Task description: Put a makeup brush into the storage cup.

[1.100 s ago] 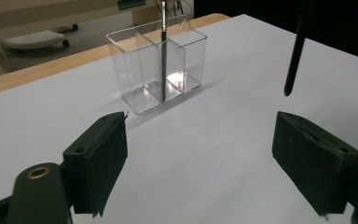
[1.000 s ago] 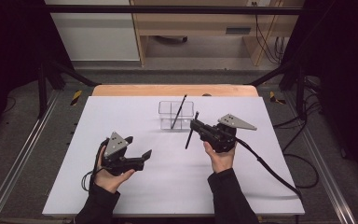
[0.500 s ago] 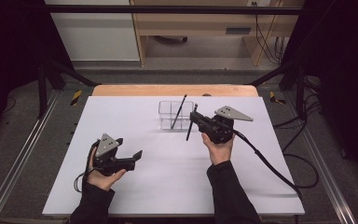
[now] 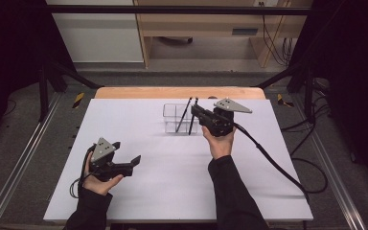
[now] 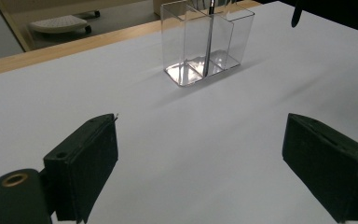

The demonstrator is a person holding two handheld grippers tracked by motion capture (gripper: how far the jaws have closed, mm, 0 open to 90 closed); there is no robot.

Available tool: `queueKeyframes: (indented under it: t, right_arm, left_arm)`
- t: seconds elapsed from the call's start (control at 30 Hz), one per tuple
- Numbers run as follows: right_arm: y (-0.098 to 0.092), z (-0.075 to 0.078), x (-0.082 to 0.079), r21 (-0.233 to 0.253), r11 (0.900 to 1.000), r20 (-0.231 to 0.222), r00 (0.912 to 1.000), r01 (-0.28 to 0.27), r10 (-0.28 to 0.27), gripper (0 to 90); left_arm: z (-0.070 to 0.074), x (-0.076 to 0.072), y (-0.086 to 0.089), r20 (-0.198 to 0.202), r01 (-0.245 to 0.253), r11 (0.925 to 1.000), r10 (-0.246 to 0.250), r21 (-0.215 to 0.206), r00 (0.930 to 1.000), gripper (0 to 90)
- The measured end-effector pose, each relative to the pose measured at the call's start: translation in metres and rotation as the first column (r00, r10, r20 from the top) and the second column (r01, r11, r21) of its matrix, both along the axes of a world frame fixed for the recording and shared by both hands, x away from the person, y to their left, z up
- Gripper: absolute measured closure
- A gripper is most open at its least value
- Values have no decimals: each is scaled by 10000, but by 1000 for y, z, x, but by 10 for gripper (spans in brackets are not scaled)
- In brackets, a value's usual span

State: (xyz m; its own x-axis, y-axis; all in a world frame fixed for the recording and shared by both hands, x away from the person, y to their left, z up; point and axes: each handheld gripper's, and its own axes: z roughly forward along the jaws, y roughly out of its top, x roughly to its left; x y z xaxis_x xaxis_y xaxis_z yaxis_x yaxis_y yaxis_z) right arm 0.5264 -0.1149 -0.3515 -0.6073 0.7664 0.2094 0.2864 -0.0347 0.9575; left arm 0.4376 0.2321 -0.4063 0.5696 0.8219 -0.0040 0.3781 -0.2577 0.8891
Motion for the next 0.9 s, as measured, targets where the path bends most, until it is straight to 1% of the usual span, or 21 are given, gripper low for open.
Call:
queueKeyframes:
  t: [0.37, 0.53, 0.6, 0.73, 0.9]
  right_arm:
    - [6, 1, 21, -170, 9996, 120, 9996, 247, -245, 840]
    - [7, -1, 30, -155, 9990, 74, 9991, 423, -422, 839]
    - [8, -2, 32, -141, 9987, 89, 9988, 491, -490, 840]
    - [11, -3, 38, -277, 9980, 131, 9983, 566, -563, 840]
    - [13, -2, 44, -230, 9976, 199, 9977, 652, -647, 840]
  left_arm:
    - [0, 0, 4, 4, -127, 9999, 127, 46, 9999, 99]
    - [-1, 1, 4, -32, -127, 9999, 128, 101, 9999, 98]
    - [-2, 1, 3, -47, -108, 9999, 108, 94, 9999, 98]
    - [-3, 1, 2, -65, -89, 9998, 90, 174, 9999, 98]
    - [-4, 1, 2, -84, -62, 9997, 65, 253, 9999, 96]
